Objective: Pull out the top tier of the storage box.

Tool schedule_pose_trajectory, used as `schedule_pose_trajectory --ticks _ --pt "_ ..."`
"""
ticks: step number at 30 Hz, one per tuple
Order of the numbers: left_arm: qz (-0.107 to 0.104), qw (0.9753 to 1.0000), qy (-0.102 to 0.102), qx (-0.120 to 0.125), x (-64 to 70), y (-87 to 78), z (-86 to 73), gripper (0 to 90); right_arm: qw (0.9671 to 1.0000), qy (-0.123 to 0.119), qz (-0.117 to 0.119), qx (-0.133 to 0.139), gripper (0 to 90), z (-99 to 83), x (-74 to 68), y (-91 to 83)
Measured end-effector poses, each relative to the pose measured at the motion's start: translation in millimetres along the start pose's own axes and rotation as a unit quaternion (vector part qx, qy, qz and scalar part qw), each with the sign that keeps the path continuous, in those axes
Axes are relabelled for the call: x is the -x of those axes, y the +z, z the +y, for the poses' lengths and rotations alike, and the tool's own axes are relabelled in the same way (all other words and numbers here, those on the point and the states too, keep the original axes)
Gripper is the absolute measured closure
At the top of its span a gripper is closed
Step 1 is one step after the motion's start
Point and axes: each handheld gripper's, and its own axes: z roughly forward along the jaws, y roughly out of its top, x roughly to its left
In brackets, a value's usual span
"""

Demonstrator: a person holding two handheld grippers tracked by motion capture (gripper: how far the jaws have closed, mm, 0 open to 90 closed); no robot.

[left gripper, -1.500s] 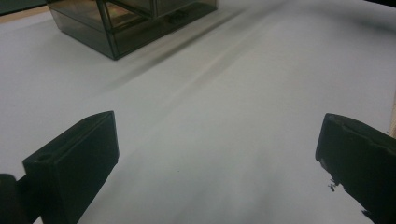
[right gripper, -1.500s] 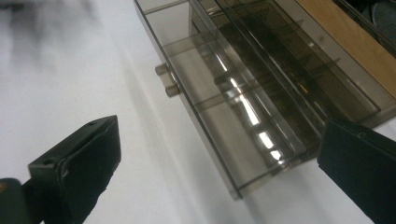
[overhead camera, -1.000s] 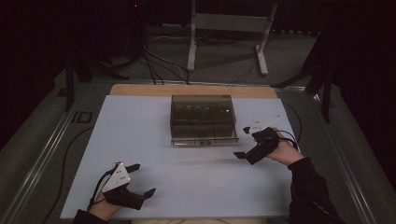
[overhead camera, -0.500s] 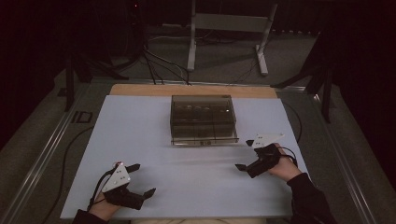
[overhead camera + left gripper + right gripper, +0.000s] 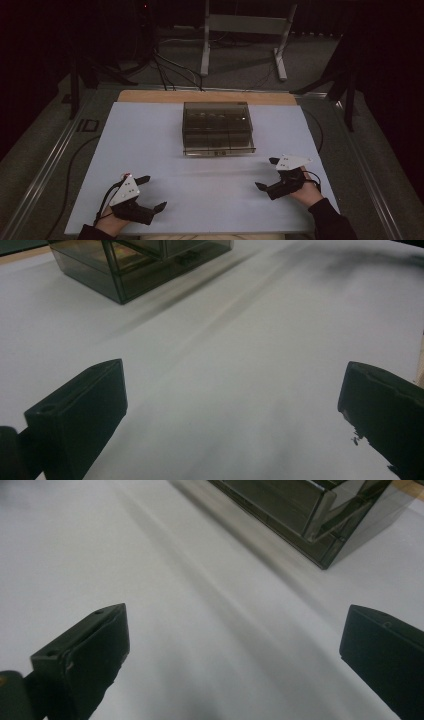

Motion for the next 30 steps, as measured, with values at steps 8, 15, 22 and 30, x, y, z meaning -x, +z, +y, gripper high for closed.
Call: schedule_pose_trajectory --ticks 8,15,22,30 --pt "0.000 1.0000 -0.005 0.001 -1.2 0.3 -0.4 0.1 1.0000 0.003 -0.005 0.007 0.1 -15.5 -7.6 -9.1" --pt "-0.002 1.0000 -0.005 0.001 -1.7 0.6 -0.7 0.1 0.9996 0.013 -0.014 0.019 0.0 -22.5 -10.9 -13.6" --pt "-0.002 1.0000 -0.005 0.002 -1.6 0.1 -0.7 0.1 0.9998 0.006 -0.002 0.018 0.0 -22.0 -11.8 -6.2" --pt "-0.002 1.0000 -0.002 0.000 -0.5 0.6 -0.2 0.1 0.9996 0.002 -0.003 0.029 0.1 -21.9 -12.5 -9.4"
